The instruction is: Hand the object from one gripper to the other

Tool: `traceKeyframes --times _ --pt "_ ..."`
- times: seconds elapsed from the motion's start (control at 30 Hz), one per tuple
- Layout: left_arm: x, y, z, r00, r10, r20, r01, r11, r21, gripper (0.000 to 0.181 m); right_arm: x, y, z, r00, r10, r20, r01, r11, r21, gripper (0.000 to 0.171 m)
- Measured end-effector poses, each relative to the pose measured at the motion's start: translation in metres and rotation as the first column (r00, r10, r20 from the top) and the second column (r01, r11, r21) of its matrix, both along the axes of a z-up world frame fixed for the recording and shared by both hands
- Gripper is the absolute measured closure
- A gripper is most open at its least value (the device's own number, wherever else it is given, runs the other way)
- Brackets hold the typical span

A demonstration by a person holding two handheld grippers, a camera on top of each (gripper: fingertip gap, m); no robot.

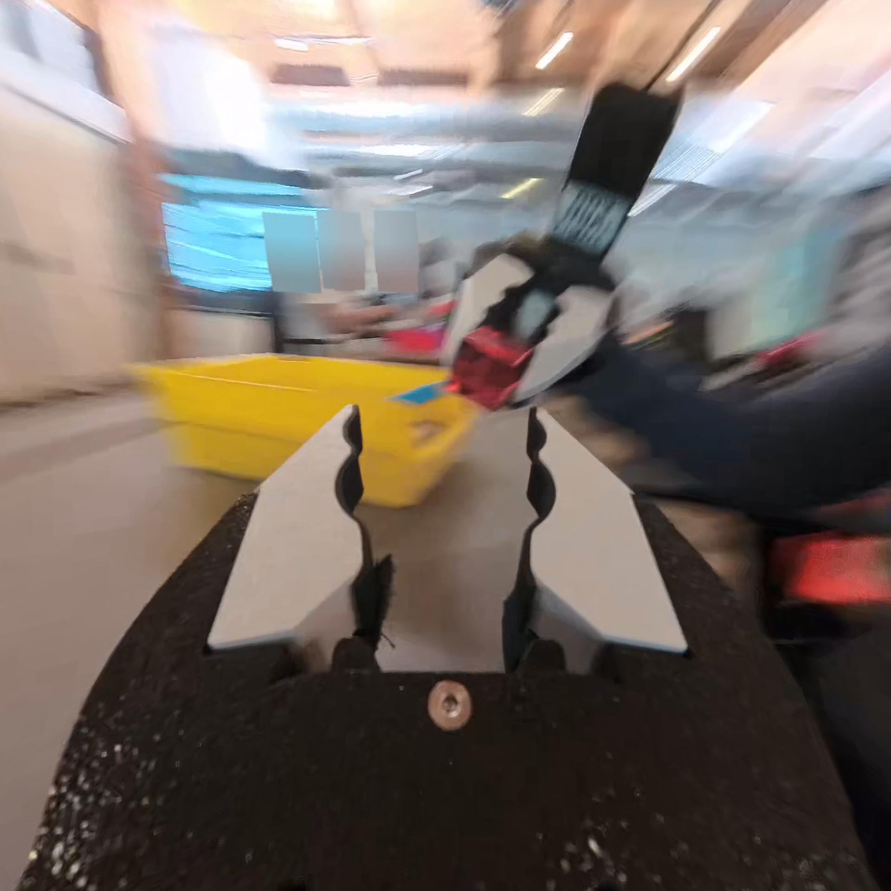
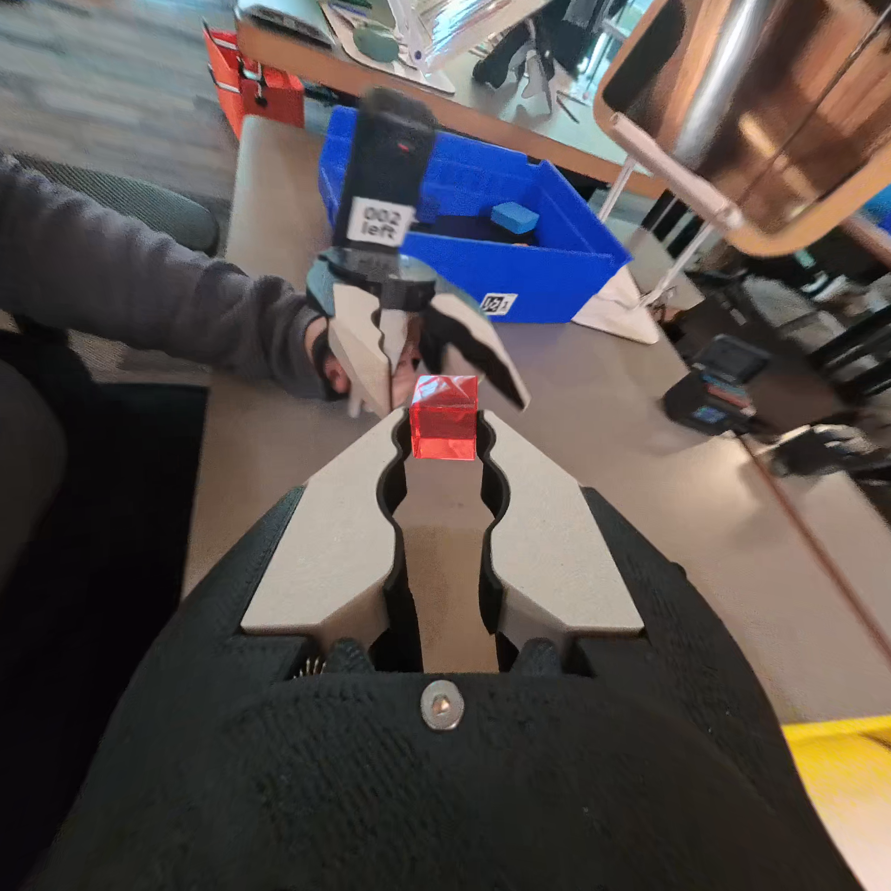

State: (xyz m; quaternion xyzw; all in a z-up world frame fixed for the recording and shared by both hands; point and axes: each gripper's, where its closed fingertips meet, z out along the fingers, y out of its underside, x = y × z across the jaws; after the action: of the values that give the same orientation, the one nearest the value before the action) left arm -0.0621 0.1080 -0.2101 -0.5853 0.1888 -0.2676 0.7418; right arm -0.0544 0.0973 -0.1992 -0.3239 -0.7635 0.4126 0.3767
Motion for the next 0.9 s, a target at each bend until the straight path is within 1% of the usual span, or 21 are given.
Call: traceKeyframes --times 0.03,0.07,0.1,0.13,0.17,0.23,0.3,0.33,0.43,0.47,0.5,0.57,0.63,0.67,0.73,0.8,0.83,0.9 --pt "-0.006 0.003 -0.002 0.985 0.129 -0.113 -0.123 0.991 0.053 0.113 0.003 0.001 -0.002 1.0 0.007 0.03 -0.006 0.999 -0.047 0.147" --pt "-0.01 0.004 -0.002 0.943 0.247 -0.222 -0.224 0.967 0.123 0.112 0.005 0.002 -0.004 0.998 0.018 0.063 -0.012 0.996 -0.093 0.146" --pt "-0.014 0.004 -0.004 0.875 0.355 -0.331 -0.304 0.932 0.195 0.113 0.008 0.002 -0.006 0.995 0.034 0.093 -0.021 0.99 -0.139 0.147" --pt "-0.018 0.005 -0.005 0.789 0.449 -0.42 -0.367 0.892 0.265 0.113 0.01 0.001 -0.007 0.992 0.05 0.118 -0.028 0.983 -0.18 0.147" --pt "-0.018 0.004 -0.006 0.706 0.512 -0.489 -0.391 0.858 0.333 0.114 0.012 0.001 -0.009 0.988 0.062 0.141 -0.03 0.976 -0.217 0.147" --pt "-0.013 0.002 -0.004 0.578 0.6 -0.553 -0.396 0.799 0.452 0.116 0.011 0.004 -0.014 0.981 0.06 0.184 -0.007 0.962 -0.274 0.147" --pt "0.001 0.0 -0.005 0.502 0.623 -0.6 -0.348 0.78 0.52 0.12 0.012 0.004 -0.019 0.972 0.072 0.223 0.001 0.95 -0.311 0.147" --pt "0.008 0.0 -0.008 0.474 0.624 -0.621 -0.314 0.779 0.543 0.128 0.012 0.003 -0.022 0.968 0.083 0.237 -0.002 0.945 -0.326 0.147" --pt "0.022 0.002 -0.016 0.423 0.615 -0.665 -0.25 0.785 0.567 0.143 0.013 -0.003 -0.026 0.957 0.118 0.265 -0.015 0.932 -0.362 0.147" --pt "0.027 0.003 -0.018 0.418 0.608 -0.675 -0.234 0.79 0.567 0.146 0.013 -0.004 -0.027 0.955 0.126 0.267 -0.019 0.928 -0.371 0.147" --pt "0.029 0.003 -0.019 0.416 0.607 -0.677 -0.228 0.791 0.568 0.145 0.013 -0.005 -0.029 0.952 0.134 0.274 -0.022 0.926 -0.378 0.147" --pt "0.029 0.004 -0.019 0.394 0.622 -0.677 -0.232 0.78 0.581 0.153 0.013 -0.006 -0.032 0.947 0.146 0.284 -0.026 0.922 -0.387 0.147" --pt "0.027 0.004 -0.016 0.381 0.641 -0.666 -0.237 0.764 0.6 0.155 0.012 -0.006 -0.031 0.948 0.151 0.279 -0.026 0.913 -0.408 0.147" --pt "0.025 0.005 -0.015 0.357 0.656 -0.665 -0.25 0.753 0.609 0.155 0.01 -0.005 -0.029 0.952 0.144 0.27 -0.019 0.909 -0.417 0.147" --pt "0.022 0.008 -0.014 0.361 0.655 -0.664 -0.286 0.755 0.59 0.156 0.007 -0.002 -0.027 0.958 0.122 0.26 0.0 0.905 -0.426 0.147" --pt "0.014 0.014 -0.015 0.37 0.647 -0.667 -0.356 0.762 0.541 0.157 -0.001 0.007 -0.024 0.97 0.046 0.238 0.058 0.909 -0.412 0.146" --pt "0.008 0.016 -0.017 0.364 0.643 -0.674 -0.387 0.763 0.518 0.156 -0.004 0.012 -0.022 0.973 0.008 0.233 0.09 0.909 -0.407 0.143" --pt "-0.008 0.022 -0.021 0.336 0.648 -0.684 -0.481 0.742 0.466 0.157 -0.009 0.021 -0.019 0.97 -0.069 0.232 0.157 0.909 -0.386 0.136"
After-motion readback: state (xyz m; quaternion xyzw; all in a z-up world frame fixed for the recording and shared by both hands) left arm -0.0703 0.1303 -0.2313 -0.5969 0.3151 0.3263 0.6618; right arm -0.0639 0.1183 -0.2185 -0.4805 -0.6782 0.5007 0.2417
